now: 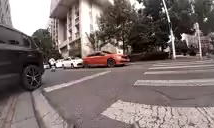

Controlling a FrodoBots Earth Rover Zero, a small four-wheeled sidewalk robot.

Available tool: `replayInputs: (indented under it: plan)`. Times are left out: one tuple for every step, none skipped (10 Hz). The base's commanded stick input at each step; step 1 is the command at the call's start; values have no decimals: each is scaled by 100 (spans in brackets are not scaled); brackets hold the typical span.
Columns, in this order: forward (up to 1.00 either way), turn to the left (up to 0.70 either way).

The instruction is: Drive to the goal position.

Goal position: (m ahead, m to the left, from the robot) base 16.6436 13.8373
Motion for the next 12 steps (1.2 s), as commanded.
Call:
replayInputs:
  plan:
    - [45,0]
    - [45,0]
    - [45,0]
    - [45,0]
    - [45,0]
    - [45,0]
    - [45,0]
    - [45,0]
    - [45,0]
    - [45,0]
    - [45,0]
    - [45,0]
